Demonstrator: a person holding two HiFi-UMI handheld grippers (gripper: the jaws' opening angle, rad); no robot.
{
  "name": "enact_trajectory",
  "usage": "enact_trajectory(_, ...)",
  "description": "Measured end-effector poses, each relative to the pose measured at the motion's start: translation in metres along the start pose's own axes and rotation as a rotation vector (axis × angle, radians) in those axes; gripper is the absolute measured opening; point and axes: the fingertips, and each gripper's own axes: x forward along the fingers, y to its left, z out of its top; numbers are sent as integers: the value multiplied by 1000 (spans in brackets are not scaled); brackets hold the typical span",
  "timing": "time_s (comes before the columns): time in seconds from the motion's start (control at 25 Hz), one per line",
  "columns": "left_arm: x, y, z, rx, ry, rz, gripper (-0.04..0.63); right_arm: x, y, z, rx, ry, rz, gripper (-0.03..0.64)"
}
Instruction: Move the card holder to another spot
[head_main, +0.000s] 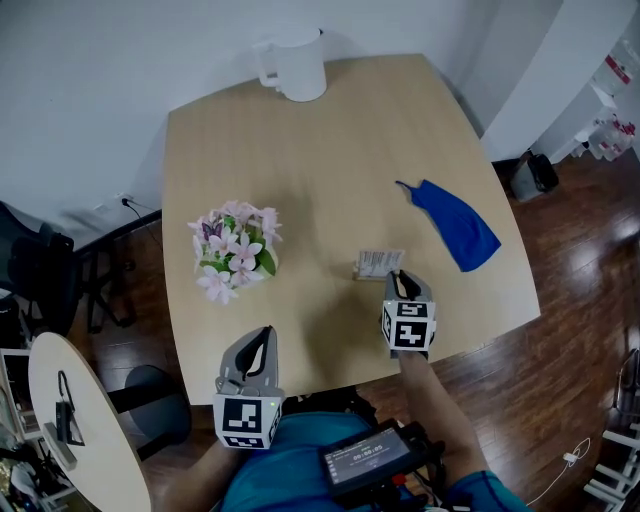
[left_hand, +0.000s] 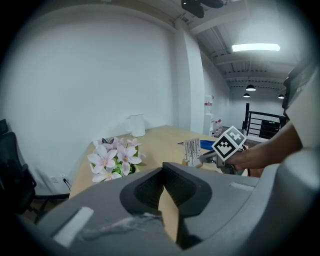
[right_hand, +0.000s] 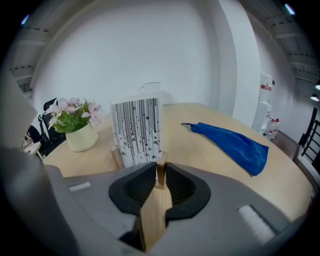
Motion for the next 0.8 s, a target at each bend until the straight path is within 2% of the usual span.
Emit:
enact_trajectory(0.48,-9,20,1,-47,-41,20,17,-20,4,10,63,-14,-20,37)
enact_trajectory(0.64,-17,32,1,-77,-67,29,17,-48,17,30,84,-61,-11,37)
enact_trajectory(0.8,-27,49,-2,-116,-102,43,17,-84,37,63,61,-129,-1,37)
